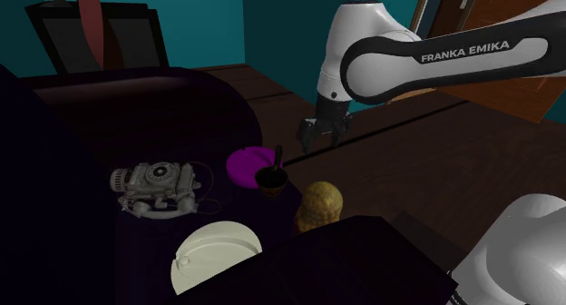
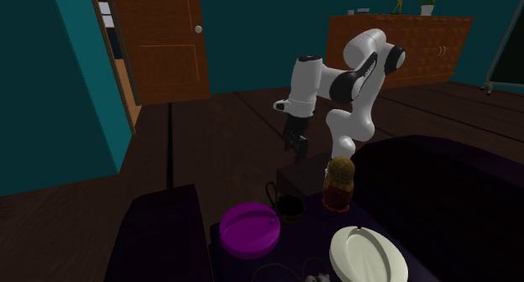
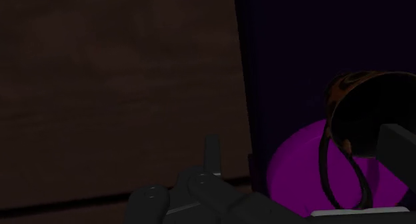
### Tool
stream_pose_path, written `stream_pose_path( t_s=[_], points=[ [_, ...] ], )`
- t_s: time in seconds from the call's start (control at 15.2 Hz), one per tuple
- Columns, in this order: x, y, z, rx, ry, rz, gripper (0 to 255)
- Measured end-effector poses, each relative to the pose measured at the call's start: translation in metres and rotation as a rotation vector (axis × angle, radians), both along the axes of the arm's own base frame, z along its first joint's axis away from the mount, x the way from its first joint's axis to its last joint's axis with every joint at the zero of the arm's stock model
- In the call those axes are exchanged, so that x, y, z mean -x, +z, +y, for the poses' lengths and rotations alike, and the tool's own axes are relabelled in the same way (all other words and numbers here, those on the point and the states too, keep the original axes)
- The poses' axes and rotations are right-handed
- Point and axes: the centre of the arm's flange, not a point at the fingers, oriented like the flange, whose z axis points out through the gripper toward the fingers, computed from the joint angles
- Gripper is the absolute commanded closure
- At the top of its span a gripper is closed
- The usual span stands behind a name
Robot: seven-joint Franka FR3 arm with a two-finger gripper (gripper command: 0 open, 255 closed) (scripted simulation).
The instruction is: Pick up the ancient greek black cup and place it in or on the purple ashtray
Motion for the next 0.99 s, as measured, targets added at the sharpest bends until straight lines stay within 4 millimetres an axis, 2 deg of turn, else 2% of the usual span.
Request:
stream_pose_path(
  t_s=[0.33, 0.59, 0.99],
  points=[
    [-0.047, -0.024, 0.031, -0.049, -0.099, -0.042, 0],
    [-0.082, -0.04, 0.046, -0.085, -0.171, -0.072, 0],
    [-0.093, -0.069, 0.05, -0.091, -0.183, -0.078, 0]
  ],
)
